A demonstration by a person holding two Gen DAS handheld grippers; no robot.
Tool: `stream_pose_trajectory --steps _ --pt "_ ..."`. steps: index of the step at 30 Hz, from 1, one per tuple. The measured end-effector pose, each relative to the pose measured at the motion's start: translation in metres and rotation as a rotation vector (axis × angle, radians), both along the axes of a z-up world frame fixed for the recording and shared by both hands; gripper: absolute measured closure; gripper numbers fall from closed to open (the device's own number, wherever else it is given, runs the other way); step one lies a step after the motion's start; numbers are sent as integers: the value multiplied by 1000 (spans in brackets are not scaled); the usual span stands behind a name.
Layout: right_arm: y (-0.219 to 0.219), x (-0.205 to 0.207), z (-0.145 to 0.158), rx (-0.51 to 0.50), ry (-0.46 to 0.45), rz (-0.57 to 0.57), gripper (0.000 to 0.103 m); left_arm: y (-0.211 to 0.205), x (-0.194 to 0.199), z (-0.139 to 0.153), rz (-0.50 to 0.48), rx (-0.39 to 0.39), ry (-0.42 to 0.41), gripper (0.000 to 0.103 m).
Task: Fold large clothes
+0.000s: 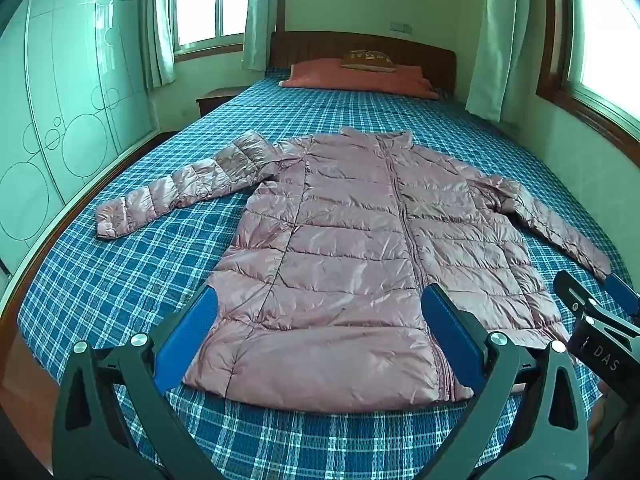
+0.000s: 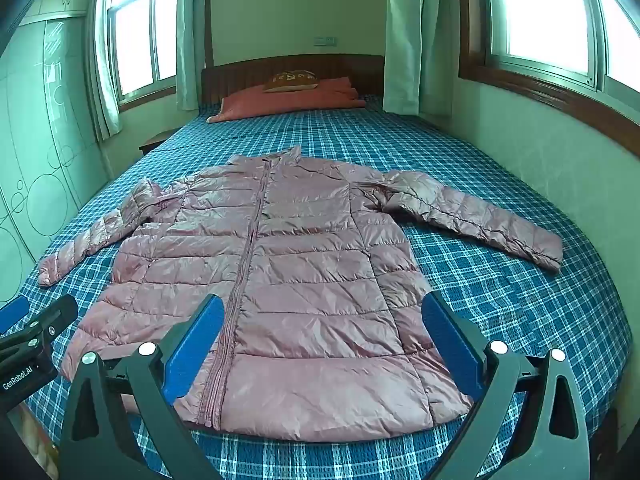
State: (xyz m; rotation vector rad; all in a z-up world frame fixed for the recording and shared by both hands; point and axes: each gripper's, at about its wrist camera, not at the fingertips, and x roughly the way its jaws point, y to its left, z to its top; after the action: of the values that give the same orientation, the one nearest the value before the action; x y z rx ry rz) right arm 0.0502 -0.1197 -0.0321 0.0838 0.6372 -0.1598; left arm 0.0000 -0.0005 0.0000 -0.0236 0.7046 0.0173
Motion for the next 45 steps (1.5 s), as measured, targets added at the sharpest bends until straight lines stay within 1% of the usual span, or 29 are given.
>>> stream_pose_trajectory --steps 14,22,23,32,33,45 --pt "1 0 0 -2 -1 1 5 1 1 0 0 -10 7 2" --pt "0 0 2 -3 4 3 5 4 -5 -5 2 -10 6 2" --pt "1 1 -2 -3 4 3 5 4 -6 -5 2 -11 7 2" --pt "1 1 -2 -4 7 3 5 10 -12 -12 3 -12 11 2" --pt "1 0 -2 -4 7 4 5 5 -2 -11 7 -12 18 2" --pt "2 1 -2 -6 9 4 5 6 -3 -12 8 -11 19 2"
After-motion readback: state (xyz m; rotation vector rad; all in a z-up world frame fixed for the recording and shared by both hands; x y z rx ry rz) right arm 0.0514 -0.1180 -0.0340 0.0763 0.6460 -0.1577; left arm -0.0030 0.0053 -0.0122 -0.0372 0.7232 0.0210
